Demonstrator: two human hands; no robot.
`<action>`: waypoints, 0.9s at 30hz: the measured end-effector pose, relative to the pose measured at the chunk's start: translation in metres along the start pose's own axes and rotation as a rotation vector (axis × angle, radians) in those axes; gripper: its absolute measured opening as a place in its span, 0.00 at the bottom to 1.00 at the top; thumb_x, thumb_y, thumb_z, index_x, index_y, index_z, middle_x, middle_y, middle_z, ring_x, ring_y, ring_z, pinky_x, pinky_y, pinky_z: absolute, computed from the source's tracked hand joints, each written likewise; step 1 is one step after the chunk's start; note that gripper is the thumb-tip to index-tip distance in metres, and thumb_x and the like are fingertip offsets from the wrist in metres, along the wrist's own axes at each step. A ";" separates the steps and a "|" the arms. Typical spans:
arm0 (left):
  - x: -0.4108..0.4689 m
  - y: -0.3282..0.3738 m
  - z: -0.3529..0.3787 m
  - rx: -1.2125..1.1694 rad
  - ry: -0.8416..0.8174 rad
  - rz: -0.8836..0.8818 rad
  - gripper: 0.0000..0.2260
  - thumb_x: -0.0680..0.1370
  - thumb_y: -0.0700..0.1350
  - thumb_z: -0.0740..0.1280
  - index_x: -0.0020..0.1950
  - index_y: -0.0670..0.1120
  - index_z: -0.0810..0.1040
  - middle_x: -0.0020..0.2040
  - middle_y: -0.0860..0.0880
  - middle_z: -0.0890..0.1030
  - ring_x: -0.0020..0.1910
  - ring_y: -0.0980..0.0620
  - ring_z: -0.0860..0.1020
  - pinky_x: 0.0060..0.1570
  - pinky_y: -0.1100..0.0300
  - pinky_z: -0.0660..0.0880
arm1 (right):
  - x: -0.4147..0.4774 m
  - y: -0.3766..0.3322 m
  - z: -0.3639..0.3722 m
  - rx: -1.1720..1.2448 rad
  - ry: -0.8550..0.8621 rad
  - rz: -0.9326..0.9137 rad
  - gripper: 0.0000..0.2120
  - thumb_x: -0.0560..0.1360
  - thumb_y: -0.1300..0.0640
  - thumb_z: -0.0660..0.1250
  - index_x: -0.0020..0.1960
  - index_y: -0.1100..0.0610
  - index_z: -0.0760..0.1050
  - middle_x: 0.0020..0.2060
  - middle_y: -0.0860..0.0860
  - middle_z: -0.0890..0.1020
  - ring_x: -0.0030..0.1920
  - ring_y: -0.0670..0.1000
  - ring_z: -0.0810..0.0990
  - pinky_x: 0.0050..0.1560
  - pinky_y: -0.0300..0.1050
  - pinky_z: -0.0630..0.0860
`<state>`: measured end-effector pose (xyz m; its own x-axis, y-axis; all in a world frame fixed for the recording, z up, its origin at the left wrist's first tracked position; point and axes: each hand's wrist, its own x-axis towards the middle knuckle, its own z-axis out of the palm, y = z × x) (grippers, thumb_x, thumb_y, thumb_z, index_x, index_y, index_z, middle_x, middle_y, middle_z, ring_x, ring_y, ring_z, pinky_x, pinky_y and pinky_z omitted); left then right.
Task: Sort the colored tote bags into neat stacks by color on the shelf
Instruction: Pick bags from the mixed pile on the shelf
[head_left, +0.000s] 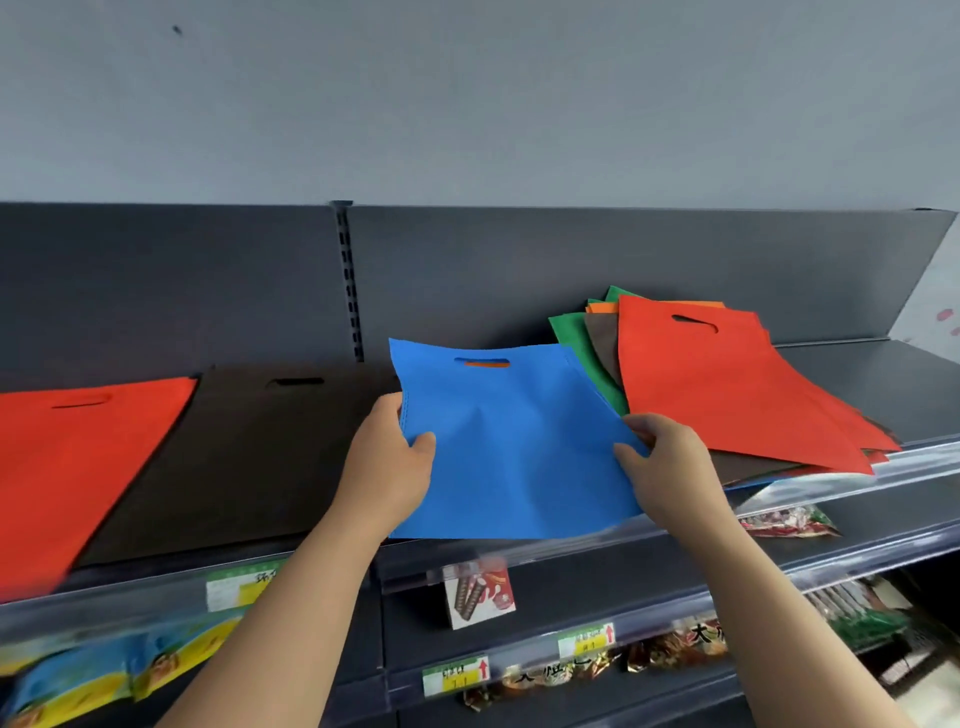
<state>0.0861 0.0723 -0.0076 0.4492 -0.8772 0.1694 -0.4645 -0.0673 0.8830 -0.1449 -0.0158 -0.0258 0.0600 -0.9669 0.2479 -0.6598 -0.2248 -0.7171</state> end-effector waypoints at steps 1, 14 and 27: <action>-0.003 -0.005 -0.011 0.017 0.017 -0.002 0.13 0.80 0.41 0.60 0.64 0.50 0.69 0.51 0.57 0.75 0.43 0.55 0.77 0.30 0.62 0.72 | -0.007 -0.009 0.007 0.008 0.011 -0.022 0.17 0.75 0.61 0.64 0.64 0.57 0.74 0.56 0.52 0.80 0.55 0.53 0.77 0.50 0.43 0.71; -0.050 -0.083 -0.161 0.247 0.328 -0.082 0.12 0.74 0.36 0.61 0.54 0.49 0.70 0.50 0.49 0.77 0.42 0.45 0.75 0.34 0.57 0.65 | -0.062 -0.132 0.130 0.223 -0.153 -0.265 0.21 0.78 0.63 0.58 0.68 0.49 0.64 0.57 0.50 0.76 0.55 0.53 0.75 0.46 0.44 0.68; -0.067 -0.133 -0.279 0.448 0.545 -0.352 0.21 0.80 0.37 0.59 0.73 0.44 0.62 0.67 0.46 0.68 0.66 0.46 0.68 0.54 0.60 0.66 | -0.073 -0.246 0.254 0.234 -0.388 -0.537 0.15 0.80 0.61 0.57 0.64 0.51 0.69 0.59 0.49 0.73 0.39 0.45 0.75 0.41 0.44 0.75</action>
<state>0.3305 0.2727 -0.0144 0.8840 -0.4200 0.2054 -0.4367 -0.5847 0.6837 0.2035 0.0791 -0.0330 0.6242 -0.6785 0.3873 -0.2884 -0.6609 -0.6929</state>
